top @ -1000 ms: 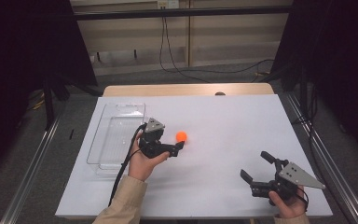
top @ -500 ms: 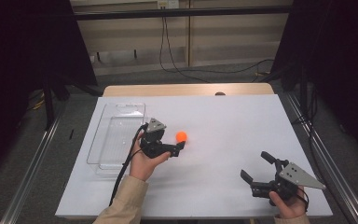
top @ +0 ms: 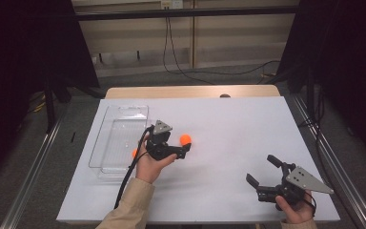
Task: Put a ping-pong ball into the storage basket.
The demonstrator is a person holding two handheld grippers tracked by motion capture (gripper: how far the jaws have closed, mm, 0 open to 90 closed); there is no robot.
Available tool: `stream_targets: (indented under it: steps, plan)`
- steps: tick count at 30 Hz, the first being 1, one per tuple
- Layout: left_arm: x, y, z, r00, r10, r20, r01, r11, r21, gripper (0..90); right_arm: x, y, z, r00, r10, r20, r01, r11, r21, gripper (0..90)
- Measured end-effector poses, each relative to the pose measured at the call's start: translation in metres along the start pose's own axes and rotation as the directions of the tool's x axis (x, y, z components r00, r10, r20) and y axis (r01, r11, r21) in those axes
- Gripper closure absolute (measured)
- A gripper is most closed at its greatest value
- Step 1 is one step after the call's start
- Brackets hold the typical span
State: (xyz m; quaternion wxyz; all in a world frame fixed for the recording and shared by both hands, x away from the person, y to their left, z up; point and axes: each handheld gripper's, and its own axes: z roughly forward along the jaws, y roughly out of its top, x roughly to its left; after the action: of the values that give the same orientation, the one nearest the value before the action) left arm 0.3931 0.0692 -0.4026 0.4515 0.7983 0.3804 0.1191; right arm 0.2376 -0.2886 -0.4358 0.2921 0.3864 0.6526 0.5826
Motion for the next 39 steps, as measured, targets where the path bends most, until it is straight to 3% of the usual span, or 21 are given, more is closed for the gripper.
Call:
stream_targets:
  steps: [39]
  plan:
    - [-0.001, -0.003, 0.018, 1.0, 0.002, -0.007, -0.002, 0.9999, 0.015, 7.5, -0.001, 0.0, -0.001, 1.0, 0.001, -0.002, -0.001, 1.0, -0.002, 1.5]
